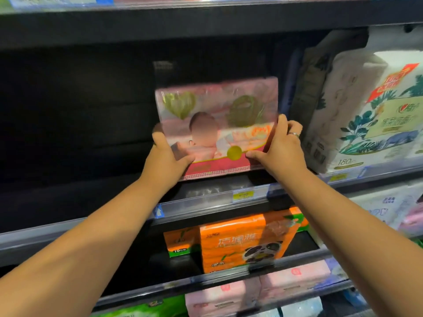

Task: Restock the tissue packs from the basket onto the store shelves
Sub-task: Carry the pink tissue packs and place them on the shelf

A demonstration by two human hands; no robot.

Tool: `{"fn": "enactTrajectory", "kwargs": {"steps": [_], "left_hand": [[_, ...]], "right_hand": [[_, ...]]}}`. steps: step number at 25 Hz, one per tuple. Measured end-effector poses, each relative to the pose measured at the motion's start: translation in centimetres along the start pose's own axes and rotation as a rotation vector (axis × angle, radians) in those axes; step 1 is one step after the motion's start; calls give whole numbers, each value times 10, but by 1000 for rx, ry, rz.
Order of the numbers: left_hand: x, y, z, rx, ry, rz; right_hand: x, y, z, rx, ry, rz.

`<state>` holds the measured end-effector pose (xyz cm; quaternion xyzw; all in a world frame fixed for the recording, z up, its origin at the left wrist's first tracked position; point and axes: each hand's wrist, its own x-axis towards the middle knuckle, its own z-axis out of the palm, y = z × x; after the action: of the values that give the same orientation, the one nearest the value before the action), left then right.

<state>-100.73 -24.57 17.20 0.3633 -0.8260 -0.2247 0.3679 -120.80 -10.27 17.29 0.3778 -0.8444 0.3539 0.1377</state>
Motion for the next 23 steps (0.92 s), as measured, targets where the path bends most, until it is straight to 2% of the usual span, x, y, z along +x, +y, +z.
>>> {"fn": "enactTrajectory", "kwargs": {"steps": [2,3,5,6,8,11,15,19,23], "left_hand": [[2,0,2,9,7,-11],[3,0,2,22,11,-15],[5,0,3,55,14,-8],[5,1,4,71,8,-11],[8,3,7,121,-9,-31],[21,6,14,256,-30,-88],[43,2,25,399,-93,-58],[63,0,37,222,-24,-65],[85,-5,49,201,-31,-121]], "right_hand": [[-10,-8,-1,-136,193,-237],[-12,-13,0,-169,189,-356],[-11,-22,8,-277,14,-466],[-8,-24,14,-355,-62,-471],[-1,-26,22,-449,-100,-458],[9,-26,26,-498,-120,-460],[15,-32,40,-513,-286,-441],[29,-32,47,-482,-403,-398],[42,-35,47,-557,-490,-408]]}}
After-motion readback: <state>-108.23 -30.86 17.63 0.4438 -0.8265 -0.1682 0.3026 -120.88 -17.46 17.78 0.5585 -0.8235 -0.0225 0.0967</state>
